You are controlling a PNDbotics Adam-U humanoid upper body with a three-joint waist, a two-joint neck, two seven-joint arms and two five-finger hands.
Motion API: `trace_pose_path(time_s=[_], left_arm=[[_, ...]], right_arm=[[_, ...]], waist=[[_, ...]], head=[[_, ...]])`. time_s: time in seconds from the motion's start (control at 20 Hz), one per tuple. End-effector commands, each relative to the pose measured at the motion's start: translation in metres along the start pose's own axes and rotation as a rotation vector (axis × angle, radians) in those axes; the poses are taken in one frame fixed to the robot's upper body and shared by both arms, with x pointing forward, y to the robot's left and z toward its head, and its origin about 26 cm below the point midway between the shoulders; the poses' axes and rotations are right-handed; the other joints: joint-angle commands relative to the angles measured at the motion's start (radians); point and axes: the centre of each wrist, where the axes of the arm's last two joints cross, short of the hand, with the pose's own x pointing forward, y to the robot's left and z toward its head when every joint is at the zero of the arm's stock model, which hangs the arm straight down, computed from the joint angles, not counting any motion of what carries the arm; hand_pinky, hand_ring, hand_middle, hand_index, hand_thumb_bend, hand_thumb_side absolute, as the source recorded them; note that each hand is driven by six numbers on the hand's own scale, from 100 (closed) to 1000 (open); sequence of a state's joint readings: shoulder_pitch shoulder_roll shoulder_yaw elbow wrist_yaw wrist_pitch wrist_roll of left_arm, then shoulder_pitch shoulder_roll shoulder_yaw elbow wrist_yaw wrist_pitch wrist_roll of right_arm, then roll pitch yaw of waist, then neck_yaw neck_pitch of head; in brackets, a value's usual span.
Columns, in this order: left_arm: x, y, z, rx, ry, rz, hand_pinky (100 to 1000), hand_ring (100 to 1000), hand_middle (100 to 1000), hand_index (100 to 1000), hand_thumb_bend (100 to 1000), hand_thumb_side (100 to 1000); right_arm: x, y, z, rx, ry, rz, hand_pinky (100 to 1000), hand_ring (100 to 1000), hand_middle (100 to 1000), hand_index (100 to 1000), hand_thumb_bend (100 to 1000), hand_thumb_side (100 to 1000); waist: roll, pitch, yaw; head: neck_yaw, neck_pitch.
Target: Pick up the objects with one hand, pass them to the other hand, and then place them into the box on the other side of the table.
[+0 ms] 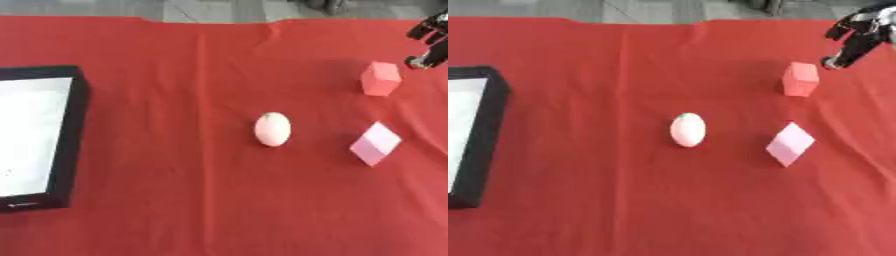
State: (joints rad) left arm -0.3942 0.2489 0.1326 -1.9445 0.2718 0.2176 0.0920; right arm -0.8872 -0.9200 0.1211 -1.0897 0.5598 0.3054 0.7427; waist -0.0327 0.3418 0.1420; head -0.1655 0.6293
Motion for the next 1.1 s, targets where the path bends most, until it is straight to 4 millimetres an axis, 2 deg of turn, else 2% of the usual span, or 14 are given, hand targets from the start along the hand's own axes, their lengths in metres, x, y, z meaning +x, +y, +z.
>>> trace_pose_path(time_s=[0.05,0.15,0.3,0.35,1.1], left_arm=[[0.007,0.003,-0.002,-0.015,-0.015,-0.010,877,886,798,744,366,754],[0.007,0.003,-0.002,-0.016,-0.011,0.000,877,886,798,744,366,754],[0.008,0.003,-0.002,-0.017,-0.010,0.005,877,887,799,744,364,749],[0.008,0.003,-0.002,-0.018,-0.009,0.005,877,887,799,744,364,755],[0.007,0.001,-0.002,-0.032,-0.004,0.004,878,889,800,744,355,762]], right_arm=[[-0.006,-0.017,0.015,-0.037,0.027,0.047,960,951,931,941,218,100],[-0.007,-0.015,0.014,-0.025,0.034,0.063,964,953,928,928,232,100],[-0.010,-0.010,0.012,0.006,0.050,0.089,972,958,929,924,302,100],[-0.010,-0.009,0.011,0.015,0.052,0.097,972,959,930,925,282,100],[-0.005,-0.002,0.005,-0.023,0.015,0.104,962,943,926,947,277,100]], waist=[[0.000,-0.016,-0.002],[0.001,-0.015,-0.001],[0.001,-0.013,0.000],[0.001,-0.013,0.000],[0.008,-0.004,0.001]], head=[[-0.006,-0.016],[-0.008,-0.017],[-0.010,-0.015],[-0.010,-0.015],[-0.012,-0.019]])
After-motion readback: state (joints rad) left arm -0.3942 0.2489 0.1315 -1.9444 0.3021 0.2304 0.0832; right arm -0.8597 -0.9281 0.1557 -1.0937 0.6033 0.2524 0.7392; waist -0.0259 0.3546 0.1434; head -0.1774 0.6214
